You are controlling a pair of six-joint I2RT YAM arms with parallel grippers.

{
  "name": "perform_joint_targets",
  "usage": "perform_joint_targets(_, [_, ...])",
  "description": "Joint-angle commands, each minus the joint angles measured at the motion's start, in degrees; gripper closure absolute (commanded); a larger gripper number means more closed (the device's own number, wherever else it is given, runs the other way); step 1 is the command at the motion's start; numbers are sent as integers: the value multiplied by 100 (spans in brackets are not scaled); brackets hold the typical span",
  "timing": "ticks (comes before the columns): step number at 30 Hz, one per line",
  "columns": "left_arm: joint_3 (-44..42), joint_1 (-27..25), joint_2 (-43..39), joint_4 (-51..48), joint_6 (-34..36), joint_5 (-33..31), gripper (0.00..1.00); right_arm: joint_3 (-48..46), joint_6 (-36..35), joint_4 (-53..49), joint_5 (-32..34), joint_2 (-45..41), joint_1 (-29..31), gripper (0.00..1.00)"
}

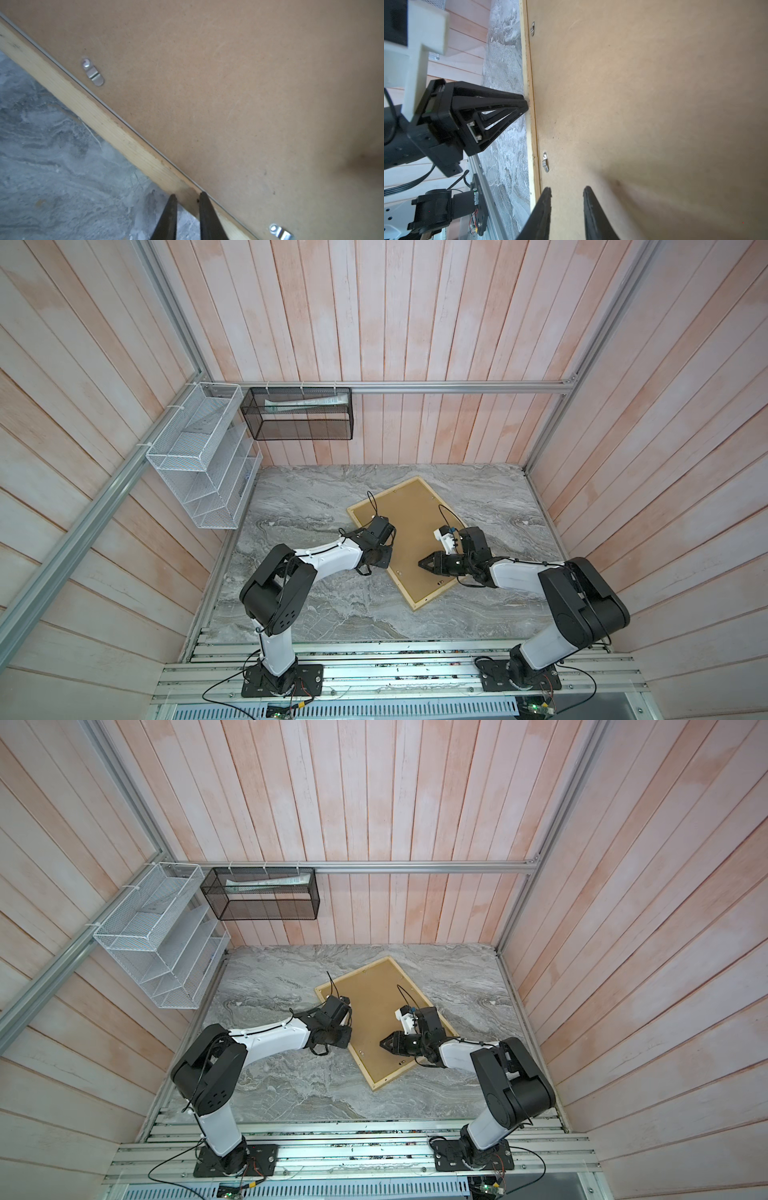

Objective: Put the photo into the frame

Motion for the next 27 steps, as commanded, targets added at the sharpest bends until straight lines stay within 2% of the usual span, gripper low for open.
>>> perform_joint_targets(1, [-22,-55,191,-357,13,271,70,190,-310,-185,-201,163,264,71])
perform_joint_targets(6, [-15,-54,209,-312,-119,357,66,186,-452,-187,-523,287,504,71])
perform_joint_targets(17, [205,-50,421,-479,-356,175,63,380,-493,-205,-653,687,1057,71])
perform_joint_targets(27, [216,2,589,-201,-599,400,63,657,481,1300,-1142,1401,1683,72])
